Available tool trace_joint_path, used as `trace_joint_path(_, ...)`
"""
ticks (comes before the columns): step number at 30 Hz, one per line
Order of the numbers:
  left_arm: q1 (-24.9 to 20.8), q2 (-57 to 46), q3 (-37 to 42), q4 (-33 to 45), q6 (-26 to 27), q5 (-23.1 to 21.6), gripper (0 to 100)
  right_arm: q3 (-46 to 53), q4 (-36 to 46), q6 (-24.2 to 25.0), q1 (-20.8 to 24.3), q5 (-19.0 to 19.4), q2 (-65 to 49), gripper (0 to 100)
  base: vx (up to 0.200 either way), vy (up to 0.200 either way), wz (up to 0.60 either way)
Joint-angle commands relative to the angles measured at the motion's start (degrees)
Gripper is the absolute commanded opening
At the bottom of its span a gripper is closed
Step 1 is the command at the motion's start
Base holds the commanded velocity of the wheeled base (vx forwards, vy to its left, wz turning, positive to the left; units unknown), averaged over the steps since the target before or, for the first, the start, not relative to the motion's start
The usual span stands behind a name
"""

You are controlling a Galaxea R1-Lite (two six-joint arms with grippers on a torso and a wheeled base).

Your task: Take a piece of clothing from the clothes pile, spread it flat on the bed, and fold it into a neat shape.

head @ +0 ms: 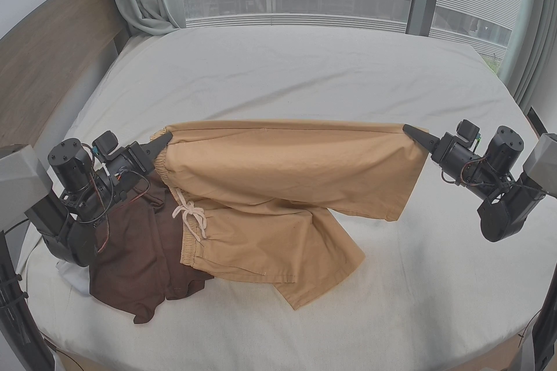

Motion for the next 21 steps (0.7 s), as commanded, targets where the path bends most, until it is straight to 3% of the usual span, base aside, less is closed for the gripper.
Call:
trace_joint_path(1,0.07,4.09,-3.34,-0.04,-0.02,0.59,0,-3.49,-0.03,0.80,0.06,-0.79,4.60,0,0.000,0.000,0.00)
trace_joint_path(21,-0.11,14.55,-16.44,0.66,-0.90,2.61,0,-15.44,0.49,4.05,-0.20,-0.88,14.53,0,0.000,0.000,0.00)
